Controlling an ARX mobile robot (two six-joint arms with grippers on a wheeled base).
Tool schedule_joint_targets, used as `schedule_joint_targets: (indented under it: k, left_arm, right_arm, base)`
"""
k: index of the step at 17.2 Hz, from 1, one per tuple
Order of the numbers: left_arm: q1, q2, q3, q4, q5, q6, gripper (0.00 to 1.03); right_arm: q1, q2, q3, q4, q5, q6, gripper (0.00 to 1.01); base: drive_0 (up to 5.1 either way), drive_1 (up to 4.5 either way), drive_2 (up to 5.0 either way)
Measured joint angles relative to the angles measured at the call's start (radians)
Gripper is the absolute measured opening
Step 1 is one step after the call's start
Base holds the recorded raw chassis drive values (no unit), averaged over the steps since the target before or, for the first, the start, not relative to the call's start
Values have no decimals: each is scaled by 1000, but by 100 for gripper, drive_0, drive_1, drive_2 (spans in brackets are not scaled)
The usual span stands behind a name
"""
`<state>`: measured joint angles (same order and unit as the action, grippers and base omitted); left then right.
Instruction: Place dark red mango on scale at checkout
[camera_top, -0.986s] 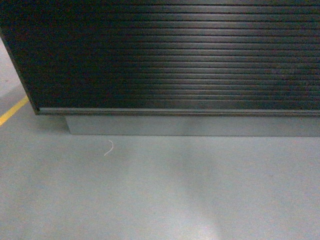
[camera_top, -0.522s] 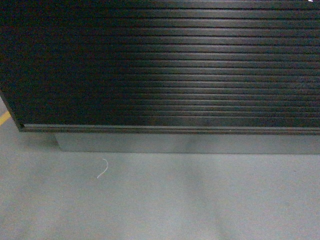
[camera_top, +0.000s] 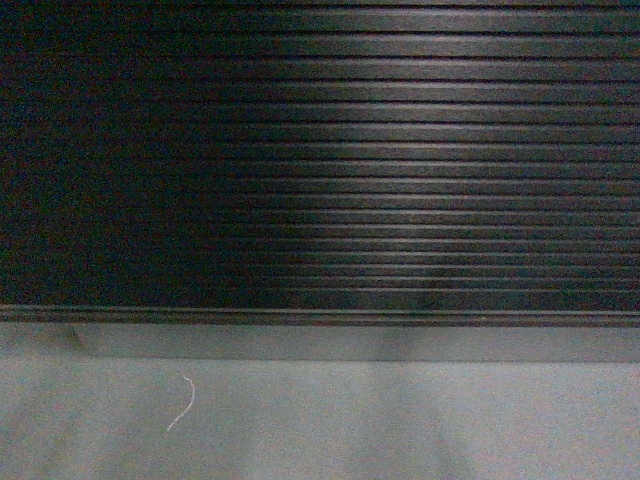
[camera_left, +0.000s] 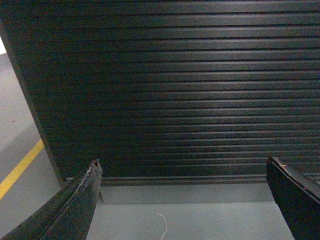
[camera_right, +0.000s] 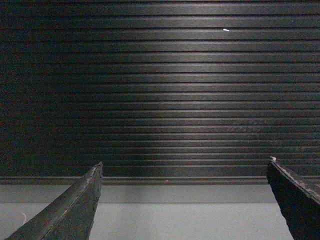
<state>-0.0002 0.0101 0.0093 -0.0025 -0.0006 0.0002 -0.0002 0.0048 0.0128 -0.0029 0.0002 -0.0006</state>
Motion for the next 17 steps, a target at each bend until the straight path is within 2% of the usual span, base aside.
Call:
schedule_joint_targets:
  k: [3,17]
  left_arm:
    - [0,0,0,-1,0,0,98]
    - [0,0,0,-1,0,0,98]
  right_arm:
    - [0,0,0,-1,0,0,98]
    - [0,0,0,-1,0,0,98]
  base:
    - [0,276,-276]
    - [-2,116,-120]
